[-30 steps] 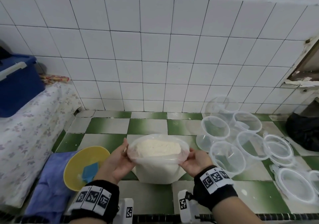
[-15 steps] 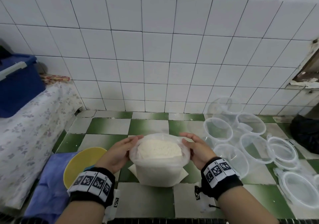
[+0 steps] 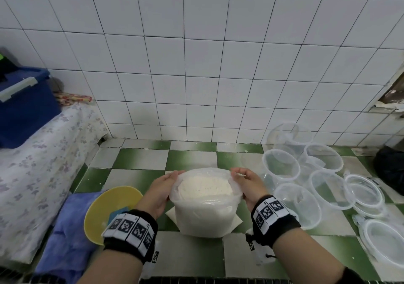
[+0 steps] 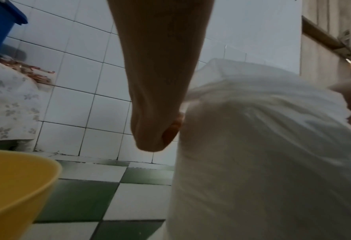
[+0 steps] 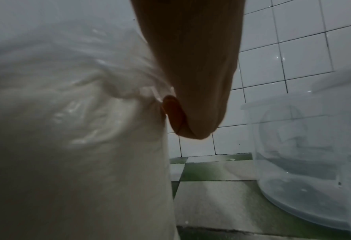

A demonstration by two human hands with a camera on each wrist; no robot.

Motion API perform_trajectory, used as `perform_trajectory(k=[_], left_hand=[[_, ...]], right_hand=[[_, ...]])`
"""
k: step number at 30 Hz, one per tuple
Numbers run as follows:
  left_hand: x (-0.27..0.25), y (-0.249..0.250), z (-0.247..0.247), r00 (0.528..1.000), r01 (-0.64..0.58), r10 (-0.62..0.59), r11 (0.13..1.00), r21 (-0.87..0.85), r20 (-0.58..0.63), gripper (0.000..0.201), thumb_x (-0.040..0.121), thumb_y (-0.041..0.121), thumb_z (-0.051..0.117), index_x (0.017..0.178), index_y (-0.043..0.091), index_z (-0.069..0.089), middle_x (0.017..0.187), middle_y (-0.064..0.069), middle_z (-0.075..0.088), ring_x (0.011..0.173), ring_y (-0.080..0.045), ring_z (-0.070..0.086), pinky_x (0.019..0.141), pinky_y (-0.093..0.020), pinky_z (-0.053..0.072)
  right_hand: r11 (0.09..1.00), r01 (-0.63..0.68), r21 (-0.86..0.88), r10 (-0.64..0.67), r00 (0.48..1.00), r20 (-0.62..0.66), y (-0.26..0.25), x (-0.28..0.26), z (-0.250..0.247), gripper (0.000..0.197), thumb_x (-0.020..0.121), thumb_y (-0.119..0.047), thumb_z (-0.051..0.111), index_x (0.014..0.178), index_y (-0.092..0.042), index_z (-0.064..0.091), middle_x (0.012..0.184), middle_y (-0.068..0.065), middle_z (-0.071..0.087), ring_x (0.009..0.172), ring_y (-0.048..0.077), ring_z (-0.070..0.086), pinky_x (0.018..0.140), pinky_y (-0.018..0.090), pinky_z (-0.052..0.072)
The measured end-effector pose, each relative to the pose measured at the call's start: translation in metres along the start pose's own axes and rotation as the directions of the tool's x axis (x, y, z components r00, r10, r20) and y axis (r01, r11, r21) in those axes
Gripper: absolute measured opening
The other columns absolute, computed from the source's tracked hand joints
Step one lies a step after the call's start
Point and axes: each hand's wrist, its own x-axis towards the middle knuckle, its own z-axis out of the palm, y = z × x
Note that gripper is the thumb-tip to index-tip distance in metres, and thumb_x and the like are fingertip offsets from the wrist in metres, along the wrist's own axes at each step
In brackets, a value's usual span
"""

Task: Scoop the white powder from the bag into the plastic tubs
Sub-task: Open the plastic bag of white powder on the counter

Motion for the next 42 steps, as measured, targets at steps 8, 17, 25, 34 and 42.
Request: perform_trajectory(k=[8,17,25,34,42], left_hand=[[-0.014,-0.027,0.014,0.999,0.026,-0.021,0.992,-0.124,0.04,0.057,0.094,0.068,0.014,0.133,0.041,0.047,0.13,0.009,0.058,0.124,-0.021,0.05,0.113,-0.05,0.033],[-0.018,-0.04,0.017,0.998,0.016,-0.005,0.982,-0.189,0.057,0.05,0.095,0.064,0.013,0.125,0.049,0.051,0.127,0.011,0.06,0.116,-0.02,0.055,0.106,-0.051,0.041],[0.0,-0.049,0.013,0.997,0.077,-0.069,0.97,-0.232,0.041,0.06,0.093,0.068,0.015,0.126,0.041,0.058,0.121,0.005,0.069,0.116,-0.023,0.058,0.104,-0.05,0.043],[0.044,-0.025,0.011,0.997,0.069,-0.075,0.968,-0.241,-0.015,0.079,0.083,0.083,0.022,0.127,0.031,0.063,0.124,-0.001,0.069,0.124,-0.029,0.056,0.113,-0.054,0.035],[0.064,0.011,0.019,0.994,0.062,-0.077,0.984,-0.168,-0.08,0.067,0.093,0.072,0.013,0.126,0.033,0.057,0.109,0.004,0.065,0.114,-0.027,0.052,0.109,-0.049,0.034]], right_hand=[[0.991,-0.126,-0.04,0.13,0.984,0.117,0.016,-0.032,0.012,0.055,0.092,-0.068,0.015,0.14,-0.047,0.029,0.134,-0.011,0.046,0.127,0.024,0.043,0.103,0.046,0.033],[0.967,-0.251,0.035,0.244,0.959,0.142,0.028,-0.033,0.009,0.052,0.075,-0.087,0.018,0.122,-0.071,0.031,0.146,-0.014,0.038,0.133,0.03,0.034,0.095,0.068,0.032],[0.925,-0.368,0.093,0.346,0.918,0.197,0.04,-0.014,0.016,0.067,0.066,-0.092,0.025,0.12,-0.06,0.048,0.131,-0.008,0.055,0.12,0.035,0.046,0.09,0.073,0.034],[0.951,-0.307,0.044,0.299,0.944,0.139,0.006,0.013,0.037,0.08,0.077,-0.082,0.023,0.134,-0.031,0.049,0.133,0.003,0.056,0.122,0.039,0.047,0.087,0.077,0.033],[0.946,-0.319,0.056,0.309,0.941,0.142,-0.021,0.036,0.052,0.074,0.083,-0.078,0.022,0.128,-0.027,0.052,0.12,0.001,0.06,0.116,0.036,0.05,0.093,0.076,0.028]])
